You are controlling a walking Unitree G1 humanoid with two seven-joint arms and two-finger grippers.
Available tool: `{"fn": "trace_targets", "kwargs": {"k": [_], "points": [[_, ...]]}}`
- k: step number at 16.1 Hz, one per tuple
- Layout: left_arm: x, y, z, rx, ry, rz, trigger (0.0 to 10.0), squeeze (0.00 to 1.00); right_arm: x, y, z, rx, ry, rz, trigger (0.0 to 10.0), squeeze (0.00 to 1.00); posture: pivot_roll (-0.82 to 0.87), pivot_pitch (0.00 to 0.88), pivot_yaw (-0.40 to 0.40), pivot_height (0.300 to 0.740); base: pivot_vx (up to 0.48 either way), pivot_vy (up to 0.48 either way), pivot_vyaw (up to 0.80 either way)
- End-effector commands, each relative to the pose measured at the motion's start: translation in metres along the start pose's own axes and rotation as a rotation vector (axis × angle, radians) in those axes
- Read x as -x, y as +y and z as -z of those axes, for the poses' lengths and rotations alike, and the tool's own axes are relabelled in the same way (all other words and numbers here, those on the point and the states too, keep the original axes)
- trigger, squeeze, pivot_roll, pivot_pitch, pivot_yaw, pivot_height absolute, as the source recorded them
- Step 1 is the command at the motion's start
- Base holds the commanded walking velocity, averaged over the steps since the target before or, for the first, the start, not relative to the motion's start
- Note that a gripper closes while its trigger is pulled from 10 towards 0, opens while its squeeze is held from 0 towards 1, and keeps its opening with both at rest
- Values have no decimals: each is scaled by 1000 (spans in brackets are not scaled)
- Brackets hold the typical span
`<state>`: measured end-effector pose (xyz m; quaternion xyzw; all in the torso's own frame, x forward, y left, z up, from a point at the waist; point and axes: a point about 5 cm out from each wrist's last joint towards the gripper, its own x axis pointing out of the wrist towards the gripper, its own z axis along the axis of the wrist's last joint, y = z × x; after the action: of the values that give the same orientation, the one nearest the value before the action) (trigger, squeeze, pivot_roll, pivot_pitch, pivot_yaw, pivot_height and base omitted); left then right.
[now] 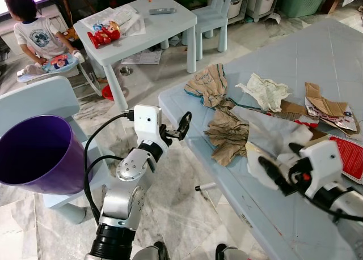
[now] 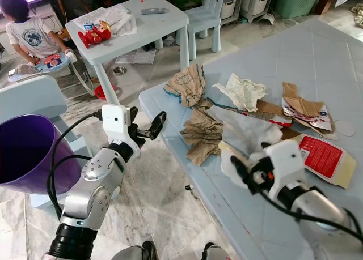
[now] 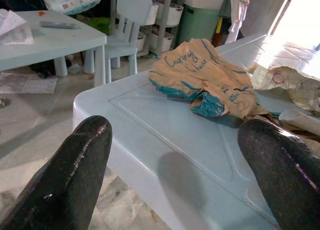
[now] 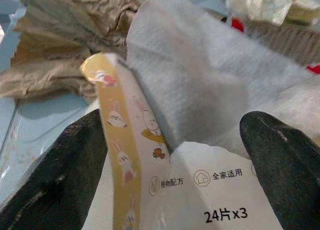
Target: Picking trash to rubbish bin
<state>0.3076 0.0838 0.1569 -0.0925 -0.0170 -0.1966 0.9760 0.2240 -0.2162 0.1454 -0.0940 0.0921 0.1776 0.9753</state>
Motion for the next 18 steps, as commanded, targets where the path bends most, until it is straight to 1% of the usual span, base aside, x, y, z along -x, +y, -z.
{"fn": "trace_targets", "kwargs": {"k": [1,2,3,4,8,18], "points": [[-1,-2,1,-14,8,10,10000,0,1,4,7,-11,21,-9,10000,0,-121,183,53,740,0,0,0],[0,-3,2,-14,8,11,10000,0,2,7,12,-29,33,-26,9451,0,-120,184,52,740,0,0,0],[0,-3,2,-13,8,11,10000,0,3,8,13,-33,34,-32,7176,0,-120,184,52,740,0,0,0],[0,-4,2,-11,7,13,10000,0,3,9,14,-41,29,-34,0,0,-122,184,52,740,0,0,0],[-2,-8,2,-3,3,30,10000,0,3,8,15,-48,18,-13,0,0,-128,180,52,740,0,0,0],[-2,-12,4,7,6,52,10000,0,2,8,20,-49,20,7,0,0,-131,181,50,740,0,0,0]]}}
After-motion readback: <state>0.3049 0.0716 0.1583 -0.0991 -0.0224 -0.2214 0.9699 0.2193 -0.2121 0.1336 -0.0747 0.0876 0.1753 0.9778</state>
